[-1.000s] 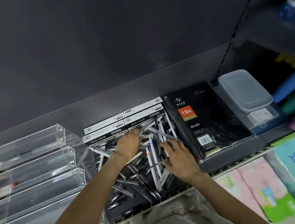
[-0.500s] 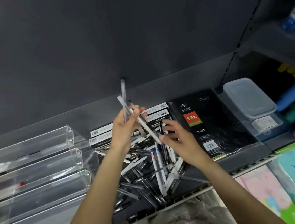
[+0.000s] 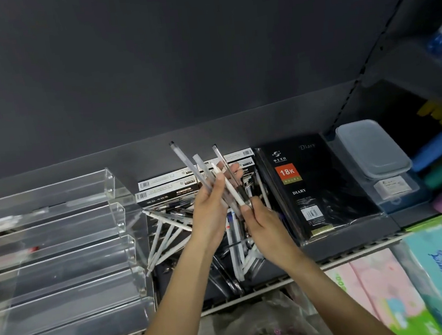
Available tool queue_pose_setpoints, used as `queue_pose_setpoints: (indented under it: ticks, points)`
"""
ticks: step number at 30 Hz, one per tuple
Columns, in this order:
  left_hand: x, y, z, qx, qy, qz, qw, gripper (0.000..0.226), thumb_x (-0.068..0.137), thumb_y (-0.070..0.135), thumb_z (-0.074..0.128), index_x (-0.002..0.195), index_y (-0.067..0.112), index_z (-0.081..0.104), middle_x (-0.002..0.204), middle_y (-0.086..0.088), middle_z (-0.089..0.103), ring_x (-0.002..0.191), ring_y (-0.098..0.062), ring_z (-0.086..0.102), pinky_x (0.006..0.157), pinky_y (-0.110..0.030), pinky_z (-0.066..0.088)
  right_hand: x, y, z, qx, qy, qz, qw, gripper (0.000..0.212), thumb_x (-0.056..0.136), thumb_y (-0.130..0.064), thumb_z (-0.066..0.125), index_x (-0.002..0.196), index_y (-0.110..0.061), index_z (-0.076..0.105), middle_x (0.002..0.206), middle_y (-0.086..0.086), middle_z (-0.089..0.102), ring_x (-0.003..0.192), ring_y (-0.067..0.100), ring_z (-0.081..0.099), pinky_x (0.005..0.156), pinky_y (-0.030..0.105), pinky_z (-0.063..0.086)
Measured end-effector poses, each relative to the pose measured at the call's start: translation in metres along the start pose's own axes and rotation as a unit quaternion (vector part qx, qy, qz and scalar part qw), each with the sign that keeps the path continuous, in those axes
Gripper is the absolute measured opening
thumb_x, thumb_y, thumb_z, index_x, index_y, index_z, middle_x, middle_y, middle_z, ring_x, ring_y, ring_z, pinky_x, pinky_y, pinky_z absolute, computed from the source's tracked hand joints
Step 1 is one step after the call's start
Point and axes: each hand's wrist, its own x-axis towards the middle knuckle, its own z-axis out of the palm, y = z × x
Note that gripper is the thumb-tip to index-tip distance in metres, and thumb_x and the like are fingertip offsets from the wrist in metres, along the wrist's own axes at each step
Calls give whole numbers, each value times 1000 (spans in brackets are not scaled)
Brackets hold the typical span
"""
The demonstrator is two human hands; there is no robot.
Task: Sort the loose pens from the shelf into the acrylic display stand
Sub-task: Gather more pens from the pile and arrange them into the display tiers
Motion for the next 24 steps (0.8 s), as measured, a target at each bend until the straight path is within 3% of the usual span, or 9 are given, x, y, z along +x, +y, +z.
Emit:
queue_pose_setpoints:
  ticks: [4, 9, 14, 17, 20, 24]
  points:
    - [-16, -11, -4, 13, -14, -36, 999, 29, 99, 12, 40, 123, 8, 57, 113, -7, 70, 110, -19, 64, 88, -26, 53, -9, -2, 3, -26, -14, 16, 999, 30, 102, -34, 28, 101, -14, 50, 65, -1, 52, 52, 7, 46, 56, 31, 41]
    - [-27, -7, -13, -9, -6, -34, 999, 24, 97, 11, 43, 112, 8, 61, 87, -1, 69, 88, -15, 66, 85, -27, 54, -20, 1, 1, -46, -35, -14, 998, 28, 98, -39, 41, 103, -15, 55, 78, 5, 65, 68, 18, 62, 70, 44, 53]
    - [-35, 4, -14, -7, -30, -46, 998, 24, 99, 13, 40, 110, 12, 61, 80, 2, 67, 77, -11, 65, 73, -30, 58, -35, -3, -10, 17, 75, -71, 994, 17, 90, -33, 57, 105, -25, 56, 97, -16, 65, 88, -4, 60, 74, 11, 47]
    - [-43, 7, -17, 37, -78, -86, 993, 24, 94, 19, 45, 111, 13, 61, 77, 2, 64, 68, -10, 61, 68, -29, 57, -25, -9, -31, 61, 119, -76, 988, 14, 89, -28, 59, 104, -30, 59, 96, -13, 65, 89, 2, 60, 77, 15, 48]
    - [-53, 3, -21, 84, -136, -136, 978, 32, 88, 26, 49, 115, 14, 60, 75, 2, 60, 62, -11, 56, 60, -24, 52, -1, -23, -54, 64, 61, -68, 994, 15, 89, -27, 61, 104, -29, 63, 91, -9, 65, 82, 5, 60, 75, 19, 48]
    - [-60, -2, -20, 108, -166, -168, 966, 27, 96, 18, 44, 117, 12, 59, 75, 2, 65, 61, -10, 59, 58, -22, 52, 22, -36, -68, 2, -57, -43, 997, 26, 89, -28, 62, 113, -19, 62, 77, -7, 62, 53, -1, 53, 52, 14, 42]
